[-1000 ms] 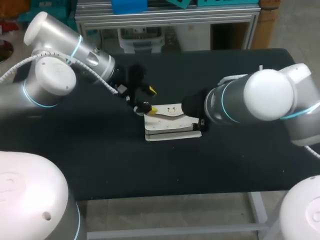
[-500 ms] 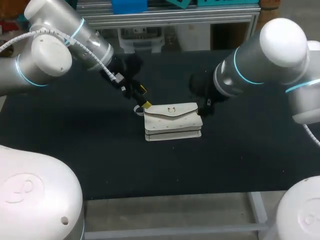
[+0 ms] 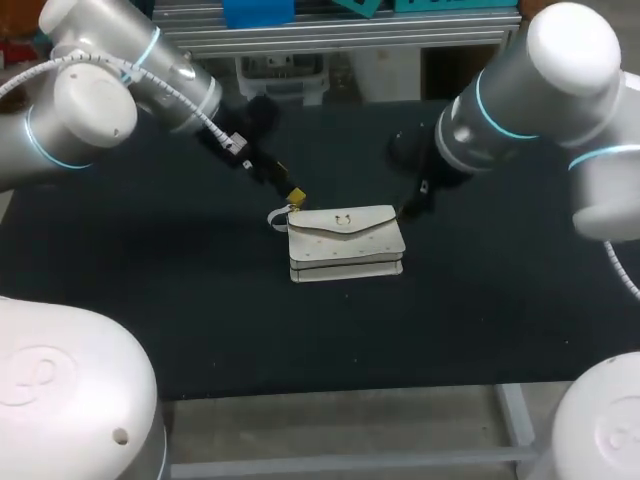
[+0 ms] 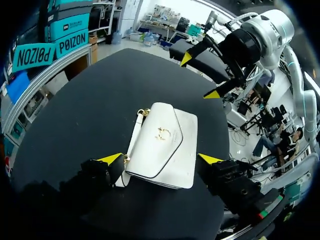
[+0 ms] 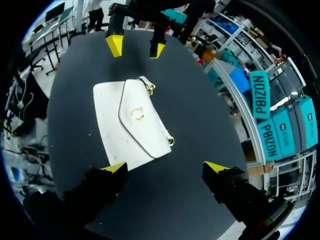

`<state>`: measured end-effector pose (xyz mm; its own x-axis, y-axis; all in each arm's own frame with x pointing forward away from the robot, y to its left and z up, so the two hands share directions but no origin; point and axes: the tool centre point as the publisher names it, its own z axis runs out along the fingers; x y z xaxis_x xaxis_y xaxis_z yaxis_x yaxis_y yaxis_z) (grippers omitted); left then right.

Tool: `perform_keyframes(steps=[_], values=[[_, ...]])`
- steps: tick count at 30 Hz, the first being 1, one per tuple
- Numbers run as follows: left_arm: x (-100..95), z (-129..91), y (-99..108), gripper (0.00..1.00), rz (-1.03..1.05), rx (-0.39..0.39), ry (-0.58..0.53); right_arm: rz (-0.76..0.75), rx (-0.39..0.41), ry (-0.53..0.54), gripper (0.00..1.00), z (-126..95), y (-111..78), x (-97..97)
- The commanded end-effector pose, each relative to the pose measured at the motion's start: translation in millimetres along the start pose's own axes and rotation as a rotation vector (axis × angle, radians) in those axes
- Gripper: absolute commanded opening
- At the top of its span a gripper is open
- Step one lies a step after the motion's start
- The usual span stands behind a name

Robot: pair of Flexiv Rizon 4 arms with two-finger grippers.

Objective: Pick up the bag, open it, inspect its contents, close it, and place it on the opposite side

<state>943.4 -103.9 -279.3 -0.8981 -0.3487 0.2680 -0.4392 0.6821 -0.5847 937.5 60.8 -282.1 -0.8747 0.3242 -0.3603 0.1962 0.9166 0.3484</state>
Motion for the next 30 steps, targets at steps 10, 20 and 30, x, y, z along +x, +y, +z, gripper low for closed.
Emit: perform_keyframes(steps=[10,20,30], values=[[-4.0,-15,15,1.0,-0.499,-0.115,-0.244,0.213,0.216,0.256,1.0,-24,8.4,-46.1],[-15.9,-11,22,1.0,-0.823,-0.138,-0.217,0.471,0.333,0.406,1.0,-19,4.5,-42.5],[-5.7,-3,27,1.0,-0.934,-0.135,-0.174,0.63,0.387,0.447,1.0,-22,-2.4,-28.4]])
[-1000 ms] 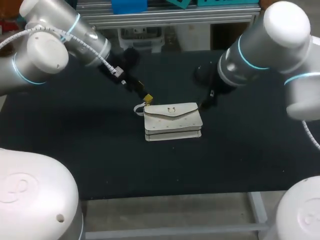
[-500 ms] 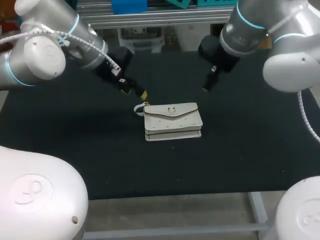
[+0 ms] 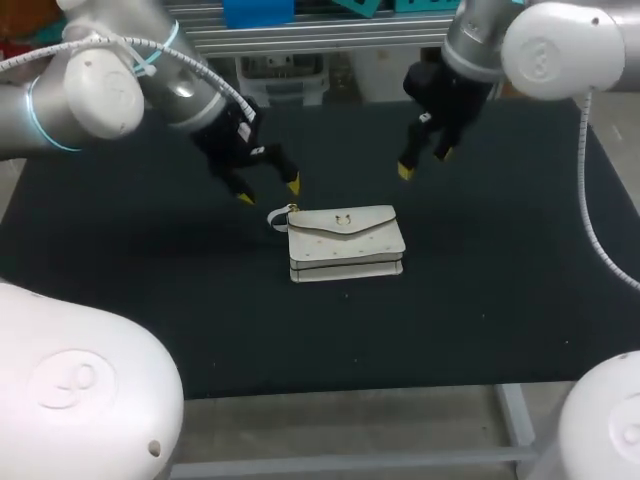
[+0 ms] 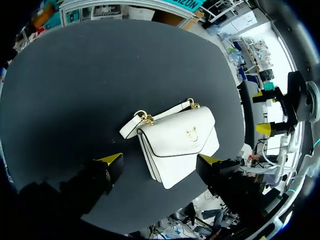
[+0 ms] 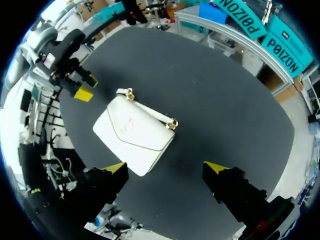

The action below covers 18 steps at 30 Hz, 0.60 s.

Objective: Pick up the bag, open it, inspect its contents, close it, and place it on the opposite side

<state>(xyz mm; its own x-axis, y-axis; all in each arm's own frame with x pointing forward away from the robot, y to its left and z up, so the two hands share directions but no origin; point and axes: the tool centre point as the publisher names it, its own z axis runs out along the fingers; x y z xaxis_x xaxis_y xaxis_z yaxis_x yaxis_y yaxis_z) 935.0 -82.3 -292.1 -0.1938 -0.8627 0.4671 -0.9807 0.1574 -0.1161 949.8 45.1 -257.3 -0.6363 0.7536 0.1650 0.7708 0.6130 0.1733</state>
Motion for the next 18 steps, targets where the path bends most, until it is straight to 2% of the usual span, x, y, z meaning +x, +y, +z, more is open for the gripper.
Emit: perform_keyframes(steps=[1,14,15,17,18], values=[[-1.7,2,-1,1.0,-0.021,-0.011,-0.014,0.008,0.155,0.039,1.0,-4,1.9,-1.4],[-1.7,2,-1,1.0,-0.021,-0.011,-0.014,0.008,0.155,0.039,1.0,-4,1.9,-1.4],[2.4,9,-7,1.0,-0.138,0.0,-0.005,0.04,0.138,0.102,1.0,-1,4.5,0.3],[6.8,24,-10,1.0,-0.291,-0.041,0.003,0.144,0.152,0.143,1.0,7,5.4,2.0],[6.7,30,-11,1.0,-0.4,-0.022,-0.018,0.174,0.155,0.2,1.0,12,3.9,2.0]])
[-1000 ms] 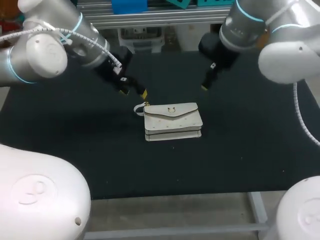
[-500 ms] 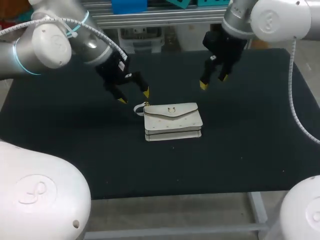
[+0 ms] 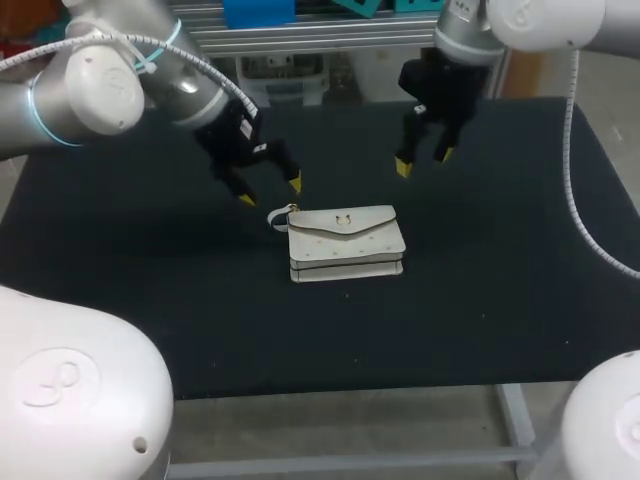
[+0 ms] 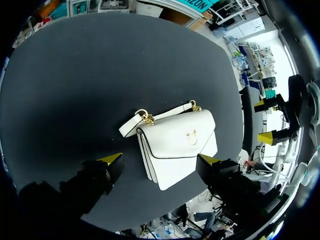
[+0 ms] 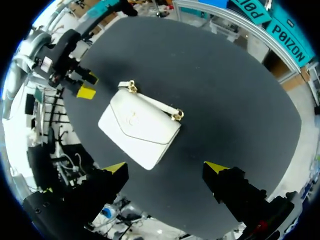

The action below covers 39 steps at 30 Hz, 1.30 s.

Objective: Pick up the bag, open it, inspect its contents, close it, and place it on the opposite side

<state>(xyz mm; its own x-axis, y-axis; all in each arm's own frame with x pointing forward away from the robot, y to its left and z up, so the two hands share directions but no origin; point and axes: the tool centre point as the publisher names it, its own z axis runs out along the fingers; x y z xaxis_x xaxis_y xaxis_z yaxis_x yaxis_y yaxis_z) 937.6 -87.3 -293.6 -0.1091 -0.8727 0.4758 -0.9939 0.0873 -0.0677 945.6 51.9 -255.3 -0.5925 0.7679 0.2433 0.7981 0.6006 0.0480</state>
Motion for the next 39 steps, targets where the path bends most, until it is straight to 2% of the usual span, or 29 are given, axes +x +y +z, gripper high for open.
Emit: perform_keyframes(steps=[1,3,6,8,12,18,19,20,30,31,35,39], values=[[3.1,32,-8,1.0,-0.356,-0.006,-0.022,0.161,0.062,0.143,1.0,16,3.8,-8.0],[-0.4,38,-6,1.0,-0.462,-0.007,-0.015,0.209,0.062,0.23,1.0,22,1.3,-10.8],[-5.7,41,-2,1.0,-0.516,-0.013,0.019,0.272,0.066,0.285,1.0,30,-1.7,-12.9],[-9.0,43,0,1.0,-0.515,-0.023,0.061,0.309,0.055,0.312,1.0,35,-3.4,-13.6],[-15.3,44,2,1.0,-0.575,0.021,0.127,0.372,0.042,0.394,1.0,48,-5.4,-14.0],[-14.8,47,6,1.0,-0.598,0.034,0.216,0.443,0.021,0.516,1.0,62,-3.2,-10.9],[-13.0,48,5,1.0,-0.612,0.061,0.214,0.443,0.021,0.516,1.0,62,-3.2,-10.9],[-10.5,50,4,1.0,-0.608,0.064,0.158,0.443,0.021,0.516,1.0,62,-3.2,-10.9],[-10.5,50,4,1.0,-0.608,0.064,0.158,0.443,0.021,0.516,1.0,62,-3.2,-10.9],[-9.8,53,4,1.0,-0.641,0.09,0.18,0.46,0.0,0.555,1.0,64,-3.4,-9.4],[-10.8,61,8,1.0,-0.68,0.109,0.282,0.554,-0.039,0.729,1.0,82,-4.2,-1.8],[-16.3,61,7,1.0,-0.732,0.077,0.383,0.624,-0.023,0.774,1.0,99,4.0,5.1]])
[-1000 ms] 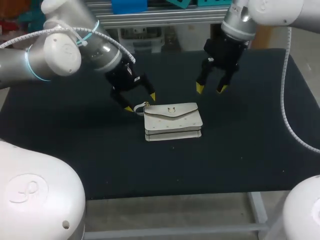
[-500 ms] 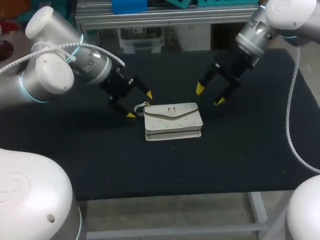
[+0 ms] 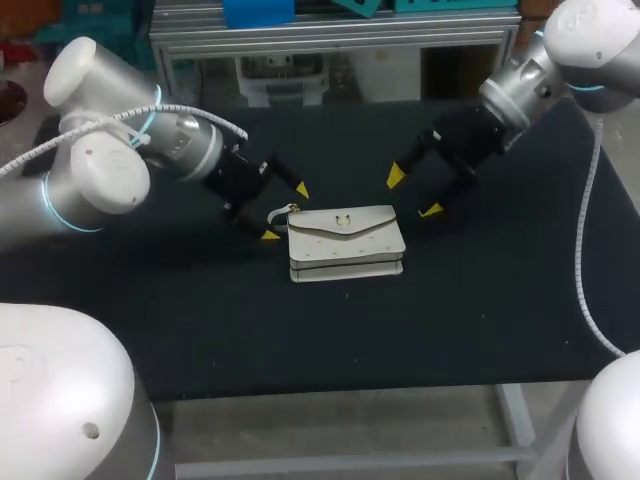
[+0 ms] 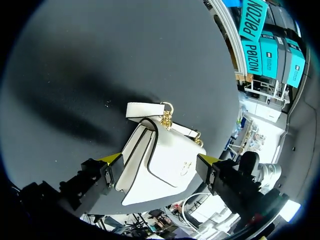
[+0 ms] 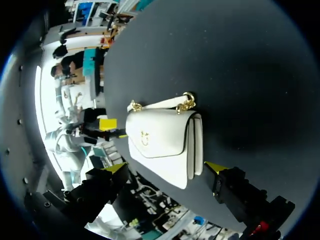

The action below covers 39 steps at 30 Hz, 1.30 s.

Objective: Pick up the bag, open it, inspect its contents, close it, and place it on the opposite side

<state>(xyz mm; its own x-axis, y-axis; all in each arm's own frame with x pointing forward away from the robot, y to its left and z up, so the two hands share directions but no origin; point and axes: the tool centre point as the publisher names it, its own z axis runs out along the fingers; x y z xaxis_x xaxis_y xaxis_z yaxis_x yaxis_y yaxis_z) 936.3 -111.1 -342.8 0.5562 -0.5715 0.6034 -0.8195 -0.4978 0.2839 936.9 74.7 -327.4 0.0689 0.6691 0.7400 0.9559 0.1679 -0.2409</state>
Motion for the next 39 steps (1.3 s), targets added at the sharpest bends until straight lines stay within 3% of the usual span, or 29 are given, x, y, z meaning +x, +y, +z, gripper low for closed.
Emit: perform_keyframes(steps=[1,6,9,10,11,14,20,26,31,32,34,35,39], values=[[-14.7,3,-7,1.0,-0.02,-0.04,0.132,0.073,-0.006,0.134,1.0,21,5.6,-12.3],[-15.5,4,-8,1.0,-0.025,-0.042,0.164,0.105,-0.003,0.164,1.0,30,12.7,-12.1],[-15.0,5,-6,0.93,0.008,-0.061,0.171,0.115,-0.017,0.16,1.0,31,14.5,-10.9],[-14.5,6,-6,0.8,0.004,-0.058,0.175,0.114,-0.024,0.152,0.97,30,14.9,-10.0],[-13.8,7,-6,0.75,0.009,-0.062,0.176,0.113,-0.029,0.151,0.98,30,15.0,-9.6],[-11.6,11,-6,0.71,0.035,-0.078,0.179,0.119,-0.045,0.142,0.95,30,16.3,-9.9],[-9.5,18,-8,0.69,0.07,-0.101,0.192,0.107,-0.056,0.157,0.74,33,21.7,-9.8],[-8.4,26,-13,0.67,0.074,-0.117,0.19,0.125,-0.049,0.165,0.62,45,28.4,-14.9],[-7.3,29,-16,0.38,0.072,-0.131,0.199,0.129,-0.059,0.167,0.45,53,29.4,-15.3],[-7.0,30,-16,0.27,0.073,-0.134,0.2,0.125,-0.063,0.168,0.41,53,29.4,-14.5],[-6.4,31,-16,0.13,0.083,-0.142,0.199,0.118,-0.07,0.166,0.24,54,29.4,-12.9],[-6.5,31,-16,0.03,0.087,-0.145,0.2,0.112,-0.071,0.163,0.0,54,29.4,-12.1],[-9.7,33,-15,0.0,0.13,-0.148,0.201,0.078,-0.078,0.153,0.0,55,29.4,-12.7]])
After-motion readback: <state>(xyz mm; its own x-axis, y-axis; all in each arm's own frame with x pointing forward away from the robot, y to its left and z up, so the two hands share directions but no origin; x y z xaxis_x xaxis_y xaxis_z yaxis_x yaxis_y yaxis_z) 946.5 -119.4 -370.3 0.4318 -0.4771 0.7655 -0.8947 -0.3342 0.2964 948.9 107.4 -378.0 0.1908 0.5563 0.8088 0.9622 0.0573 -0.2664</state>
